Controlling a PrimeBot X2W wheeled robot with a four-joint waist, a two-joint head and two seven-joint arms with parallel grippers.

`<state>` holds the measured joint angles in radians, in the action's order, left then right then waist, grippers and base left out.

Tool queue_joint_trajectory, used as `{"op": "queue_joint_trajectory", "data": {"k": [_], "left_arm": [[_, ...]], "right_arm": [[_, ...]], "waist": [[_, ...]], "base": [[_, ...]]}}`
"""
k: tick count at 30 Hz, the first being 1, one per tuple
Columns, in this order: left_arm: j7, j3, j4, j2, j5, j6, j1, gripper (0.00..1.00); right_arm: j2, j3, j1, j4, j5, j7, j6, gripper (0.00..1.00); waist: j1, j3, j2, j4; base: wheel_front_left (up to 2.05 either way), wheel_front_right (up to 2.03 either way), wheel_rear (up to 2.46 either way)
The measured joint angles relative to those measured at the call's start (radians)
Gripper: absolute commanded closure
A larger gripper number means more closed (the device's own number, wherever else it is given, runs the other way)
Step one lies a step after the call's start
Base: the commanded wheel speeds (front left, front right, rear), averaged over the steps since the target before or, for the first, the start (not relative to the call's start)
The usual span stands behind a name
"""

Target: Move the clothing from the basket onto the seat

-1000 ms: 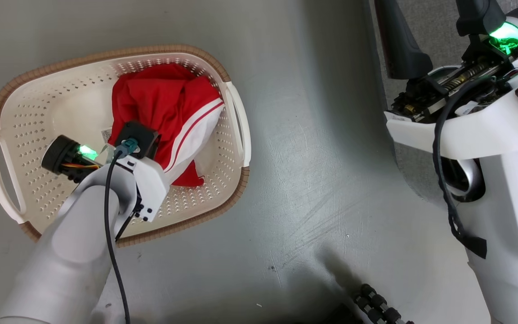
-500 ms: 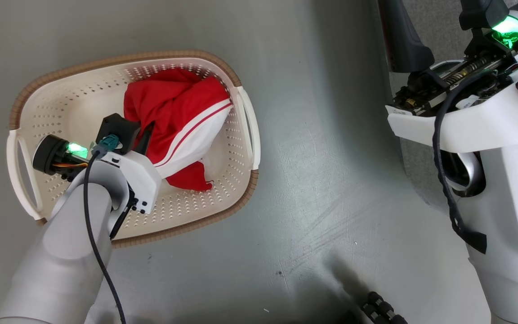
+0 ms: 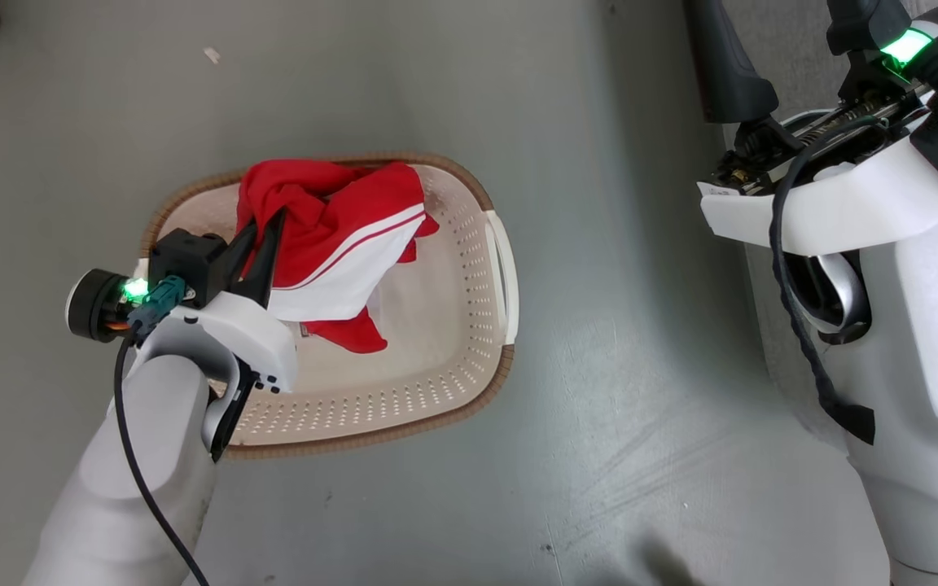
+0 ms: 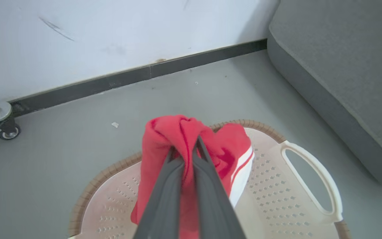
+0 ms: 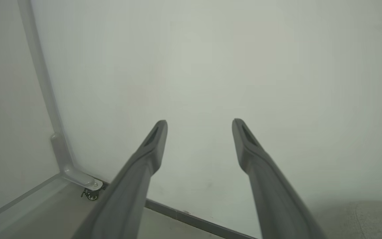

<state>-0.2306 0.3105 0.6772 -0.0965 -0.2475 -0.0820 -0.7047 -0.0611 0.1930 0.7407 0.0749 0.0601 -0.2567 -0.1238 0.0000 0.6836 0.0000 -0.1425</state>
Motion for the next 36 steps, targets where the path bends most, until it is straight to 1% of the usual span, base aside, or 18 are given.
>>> {"op": "queue_joint_trajectory", "data": {"k": [9,18,27,36], "left_arm": [[-0.011,-0.024,-0.065,0.002,-0.016,0.001,0.055,1.00],[-0.019,-0.050,-0.161,-0.003,-0.016,0.018,0.099,1.00],[-0.019,-0.073,-0.335,-0.014,0.005,0.032,0.139,1.00],[-0.019,-0.085,-0.455,-0.033,0.032,0.053,0.209,1.00]], "right_arm": [[-0.011,-0.006,-0.046,-0.041,-0.001,0.000,0.000,0.00],[-0.024,0.007,-0.102,-0.086,0.000,0.000,0.000,0.00],[-0.035,0.011,-0.172,-0.132,0.003,0.000,0.000,0.00],[-0.041,0.022,-0.250,-0.185,0.016,0.000,0.000,0.00]], "waist": [[0.0000,-0.086,0.0000,0.039],[0.0000,-0.180,0.0000,0.074],[0.0000,-0.277,0.0000,0.102],[0.0000,-0.371,0.0000,0.120]], "base": [[0.00,0.00,0.00],[0.00,0.00,0.00],[0.00,0.00,0.00],[0.00,0.00,0.00]]}}
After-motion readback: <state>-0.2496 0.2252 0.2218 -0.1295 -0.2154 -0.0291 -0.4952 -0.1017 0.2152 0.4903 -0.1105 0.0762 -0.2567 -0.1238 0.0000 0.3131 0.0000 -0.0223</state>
